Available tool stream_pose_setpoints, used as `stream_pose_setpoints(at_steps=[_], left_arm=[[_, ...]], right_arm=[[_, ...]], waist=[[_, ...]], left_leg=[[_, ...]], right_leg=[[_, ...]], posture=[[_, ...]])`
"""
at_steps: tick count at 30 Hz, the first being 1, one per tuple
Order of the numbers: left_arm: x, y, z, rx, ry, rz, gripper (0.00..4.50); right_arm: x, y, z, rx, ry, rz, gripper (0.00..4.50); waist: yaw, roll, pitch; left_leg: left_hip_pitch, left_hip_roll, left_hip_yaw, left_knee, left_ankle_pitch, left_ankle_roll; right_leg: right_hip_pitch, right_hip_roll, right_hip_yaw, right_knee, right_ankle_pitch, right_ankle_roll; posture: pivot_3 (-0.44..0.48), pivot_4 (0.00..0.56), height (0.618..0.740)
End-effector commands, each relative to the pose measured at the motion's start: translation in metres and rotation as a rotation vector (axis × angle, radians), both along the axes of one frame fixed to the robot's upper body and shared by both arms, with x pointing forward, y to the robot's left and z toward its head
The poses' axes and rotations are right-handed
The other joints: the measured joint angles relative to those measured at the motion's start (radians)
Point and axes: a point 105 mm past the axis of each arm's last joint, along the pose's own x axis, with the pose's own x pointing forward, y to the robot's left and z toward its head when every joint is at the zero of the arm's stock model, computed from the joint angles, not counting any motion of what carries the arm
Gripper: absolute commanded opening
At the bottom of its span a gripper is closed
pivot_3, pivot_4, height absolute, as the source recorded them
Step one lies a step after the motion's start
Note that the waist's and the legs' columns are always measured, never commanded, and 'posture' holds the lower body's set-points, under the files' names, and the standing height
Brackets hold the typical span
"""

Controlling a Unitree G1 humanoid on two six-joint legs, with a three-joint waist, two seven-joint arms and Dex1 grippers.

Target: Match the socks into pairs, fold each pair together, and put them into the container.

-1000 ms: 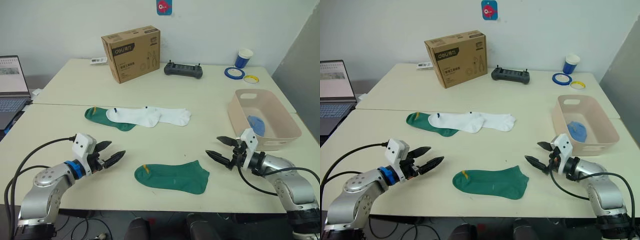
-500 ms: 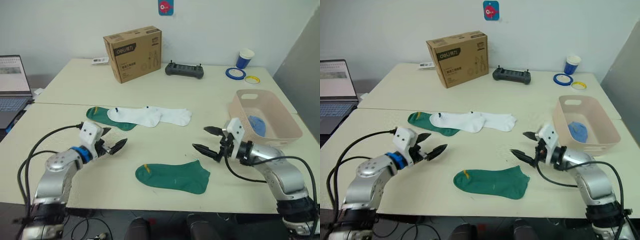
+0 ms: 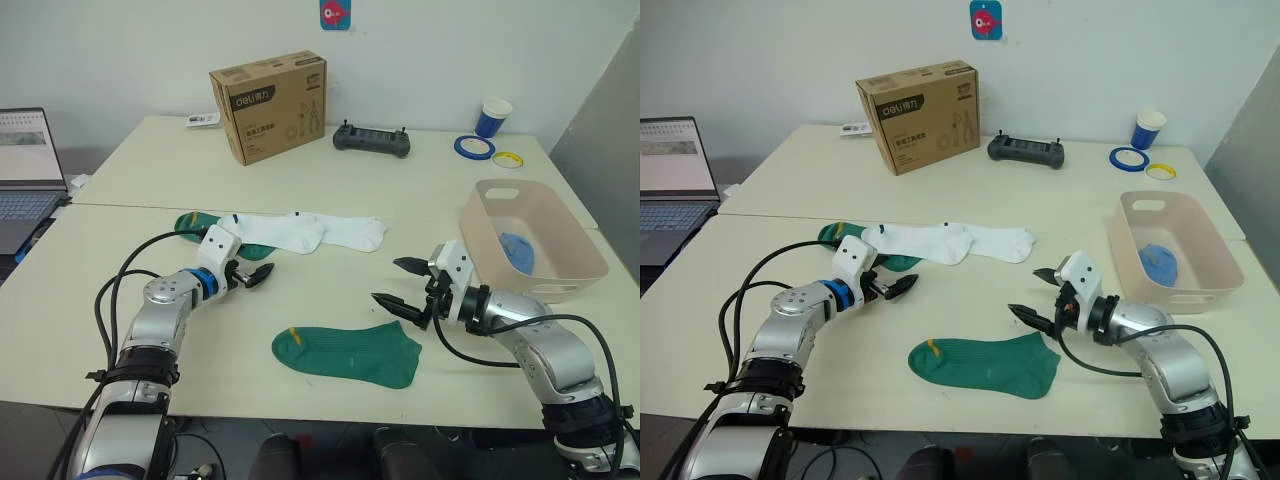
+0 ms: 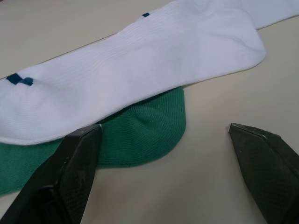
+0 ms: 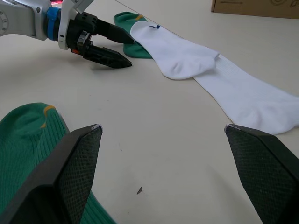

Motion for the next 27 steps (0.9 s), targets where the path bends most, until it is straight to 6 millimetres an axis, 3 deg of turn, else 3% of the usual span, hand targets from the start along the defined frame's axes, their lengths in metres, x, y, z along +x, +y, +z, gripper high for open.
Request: stream_pose_setpoints(at_steps=[1, 11, 16, 20, 27], left_arm=[[0.005, 0.003, 0.000, -0.032, 0.036, 0.047, 3.28], [-0.001, 0.001, 0.011, -0.068, 0.005, 0.036, 0.08], [-0.018, -0.022, 0.014, -0.029, -0.039, -0.104, 0.04], [-0.037, -0.040, 0.009, -0.045, -0.001, -0.194, 0.04], [-0.057, -0.053, 0.001, -0.034, 0.039, -0.236, 0.04]], right_arm=[[-0.001, -0.001, 0.013, 0.007, -0.068, -0.003, 4.50], [0.004, 0.005, 0.011, -0.001, -0.075, 0.014, 4.50], [0.019, 0.016, 0.010, 0.010, -0.073, 0.036, 4.50], [0.046, 0.038, 0.011, 0.007, -0.071, 0.024, 4.50], [0.077, 0.063, 0.002, -0.027, -0.051, -0.005, 4.50]], waist=[[-0.001, 0.000, 0.000], [-0.002, 0.000, 0.000], [-0.005, 0.000, 0.000], [-0.012, 0.000, 0.000], [-0.004, 0.000, 0.000]], left_leg=[[0.000, 0.000, 0.000, 0.000, 0.000, 0.000], [0.000, 0.000, 0.000, -0.001, 0.000, 0.000], [0.000, 0.000, 0.000, -0.001, 0.000, 0.000], [0.000, 0.001, 0.000, 0.000, 0.000, 0.000], [-0.001, 0.001, 0.000, -0.001, 0.000, 0.000]], right_leg=[[0.000, 0.000, 0.000, 0.000, 0.000, 0.000], [0.000, 0.000, 0.000, 0.000, 0.001, -0.001], [-0.001, 0.000, 0.000, 0.000, 0.001, -0.001], [-0.001, 0.000, 0.000, 0.000, 0.001, -0.001], [-0.001, 0.000, -0.001, 0.000, 0.003, -0.005]], posture=[[0.000, 0.150, 0.740], [0.000, 0.150, 0.740], [0.000, 0.150, 0.740], [0.000, 0.150, 0.740], [0.000, 0.150, 0.740]])
